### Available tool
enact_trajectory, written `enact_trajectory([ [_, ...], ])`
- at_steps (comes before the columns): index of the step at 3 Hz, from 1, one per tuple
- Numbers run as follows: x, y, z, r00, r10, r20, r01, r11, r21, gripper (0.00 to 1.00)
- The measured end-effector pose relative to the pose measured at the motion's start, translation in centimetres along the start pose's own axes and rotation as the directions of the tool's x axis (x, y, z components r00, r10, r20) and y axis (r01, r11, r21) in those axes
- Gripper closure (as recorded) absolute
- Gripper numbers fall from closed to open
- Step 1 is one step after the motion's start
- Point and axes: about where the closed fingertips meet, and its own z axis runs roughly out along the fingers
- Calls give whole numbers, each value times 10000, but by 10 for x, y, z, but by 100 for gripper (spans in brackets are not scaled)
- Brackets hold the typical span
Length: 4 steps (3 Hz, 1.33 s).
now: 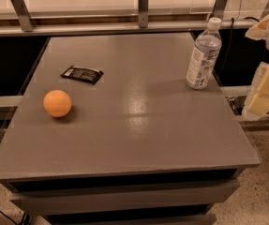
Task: Move blue plastic bottle near orange
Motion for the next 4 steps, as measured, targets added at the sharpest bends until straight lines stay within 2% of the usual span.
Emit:
enact_trajectory([
  [1, 23, -30, 5, 9989, 381, 269, -392, 9984, 419, 0],
  [2, 54, -73, 16, 9840, 1143, 1370, -1270, 9880, 883, 0],
  [3, 55, -110, 27, 9453, 1446, 2926, -1810, 9783, 1013, 0],
  [4, 44, -133, 42, 8849, 1699, 4337, -2268, 9704, 826, 0],
])
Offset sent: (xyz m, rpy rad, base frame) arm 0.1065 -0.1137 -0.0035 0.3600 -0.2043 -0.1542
